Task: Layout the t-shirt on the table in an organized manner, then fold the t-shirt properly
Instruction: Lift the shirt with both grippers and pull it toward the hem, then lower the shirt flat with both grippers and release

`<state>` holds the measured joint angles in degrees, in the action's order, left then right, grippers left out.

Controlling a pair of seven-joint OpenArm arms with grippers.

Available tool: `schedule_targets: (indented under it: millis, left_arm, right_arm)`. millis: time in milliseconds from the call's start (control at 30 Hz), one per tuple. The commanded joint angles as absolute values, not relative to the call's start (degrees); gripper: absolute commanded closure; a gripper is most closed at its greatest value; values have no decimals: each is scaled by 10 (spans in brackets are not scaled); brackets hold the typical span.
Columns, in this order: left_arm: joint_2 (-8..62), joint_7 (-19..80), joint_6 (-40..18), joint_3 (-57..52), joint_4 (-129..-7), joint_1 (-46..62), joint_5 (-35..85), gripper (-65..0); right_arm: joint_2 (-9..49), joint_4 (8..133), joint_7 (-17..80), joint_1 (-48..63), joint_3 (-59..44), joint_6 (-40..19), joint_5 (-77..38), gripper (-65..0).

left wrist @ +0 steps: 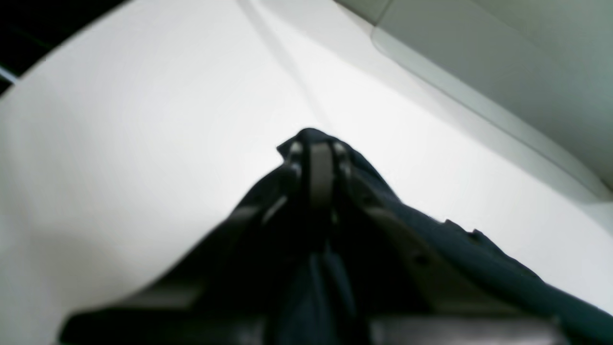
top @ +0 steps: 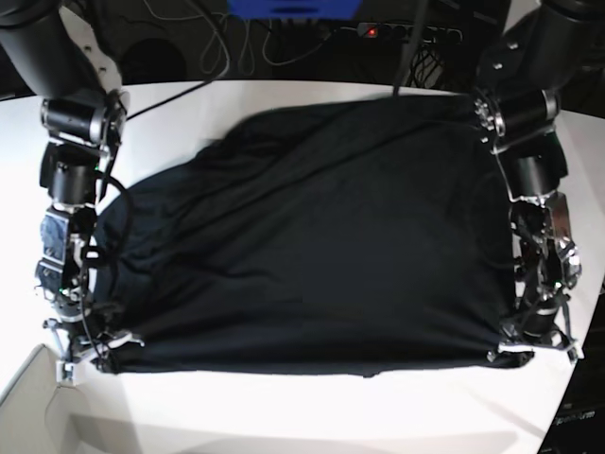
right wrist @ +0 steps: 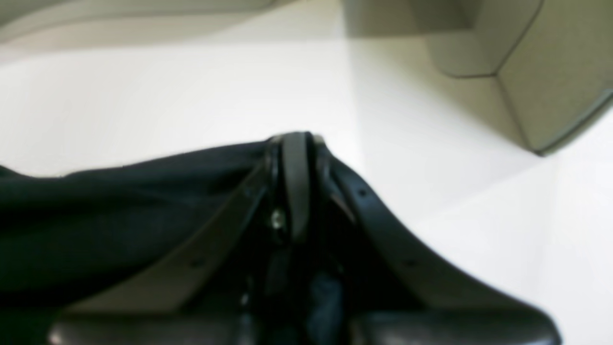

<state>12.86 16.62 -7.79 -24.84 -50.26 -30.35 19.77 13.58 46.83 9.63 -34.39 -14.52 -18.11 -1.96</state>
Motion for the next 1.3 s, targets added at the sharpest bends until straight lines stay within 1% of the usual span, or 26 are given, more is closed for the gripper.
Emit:
schedule_targets:
  millis: [0,100,133,200,300,367,467,533,567,633,667,800,867,1000,1067,1200,1267]
  left_arm:
    - [138,136,-78,-247,-501,-330,198,0]
    - [136,108,-78,-247,-448,-349,198,0]
    - [136,100,-78,-247,-427,-360,198,-16]
    - [138,97,-78,-247,-388,-375,198,-65]
    - [138,81,-78,-247,-336,-396,198,-176]
    - [138,69,-79,-246,-311,-409,198,-247]
    - [138,65,-79,-219,-297,-421,200,-349]
    - [139,66,-78,-219,-309,-418,203,-397]
    - [139,69,-77,-224,-320,-417,203,-409]
    - [139,86,-75,-237,-356,-390,204,-412]
    - [139,102,-75,-245,-385,-375,204,-412]
    - [132,188,-75,-286,-548,-284,204,-412]
    - [113,226,-75,-305,-635,-233,213,-412]
    - [86,299,-75,-343,-802,-113,260,-412]
    - [77,335,-74,-349,-867,-62,286,-412]
    - [71,388,-74,-349,-963,33,321,-412]
    - [71,397,-74,-349,-997,82,336,-412]
  right_arm:
    - [143,467,77,-377,-146,-179,-24,0]
    - [152,433,77,-407,-146,-179,-24,0]
    - [153,422,77,-413,-146,-179,-24,0]
    - [153,407,77,-418,-144,-179,-24,0]
    - [157,378,77,-422,-143,-179,-24,-4]
    - [159,373,77,-421,-143,-179,-24,-59]
    - [160,376,77,-418,-143,-179,-24,-193]
    - [160,377,77,-417,-143,-179,-24,-280]
    - [162,378,79,-418,-145,-179,-24,-312]
    - [179,401,84,-411,-146,-179,-29,-368]
    - [179,416,84,-395,-146,-179,-29,-383]
    - [179,553,104,-311,-146,-179,-29,-390]
    - [175,631,128,-264,-147,-179,-29,-390]
    - [141,784,172,-162,-147,-179,-29,-390]
    - [124,851,194,-111,-151,-179,-29,-390]
    - [63,975,241,-29,-185,-179,-29,-394]
    - [29,1025,262,12,-204,-179,-29,-394]
